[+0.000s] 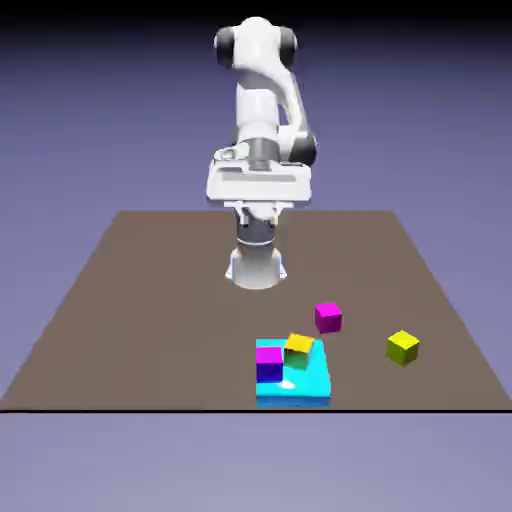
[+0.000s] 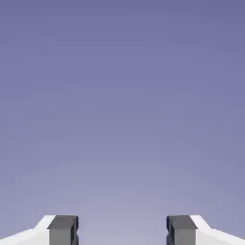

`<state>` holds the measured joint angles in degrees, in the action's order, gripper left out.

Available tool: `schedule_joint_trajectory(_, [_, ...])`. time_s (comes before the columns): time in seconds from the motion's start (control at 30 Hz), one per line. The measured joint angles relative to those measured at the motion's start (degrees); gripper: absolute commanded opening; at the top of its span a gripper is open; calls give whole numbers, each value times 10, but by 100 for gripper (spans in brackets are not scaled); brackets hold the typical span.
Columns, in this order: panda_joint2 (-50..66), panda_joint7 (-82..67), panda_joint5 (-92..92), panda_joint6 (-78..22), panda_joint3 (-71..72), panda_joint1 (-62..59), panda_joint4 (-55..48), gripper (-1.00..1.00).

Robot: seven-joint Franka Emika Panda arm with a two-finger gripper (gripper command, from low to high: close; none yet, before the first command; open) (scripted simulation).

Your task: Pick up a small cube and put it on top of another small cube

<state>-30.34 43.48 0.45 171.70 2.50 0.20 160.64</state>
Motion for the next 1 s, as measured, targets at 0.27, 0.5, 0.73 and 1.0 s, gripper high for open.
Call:
schedule_joint_trajectory(0.27, [154,68,30,-153,166,-33,-24,0])
schedule_joint_trajectory(0.5, [288,128,56,-287,311,-59,-45,0])
schedule_joint_trajectory(0.73, [401,187,14,-277,322,-38,-47,0])
schedule_joint_trajectory(1.0, [431,204,-10,-248,301,-22,-44,-100])
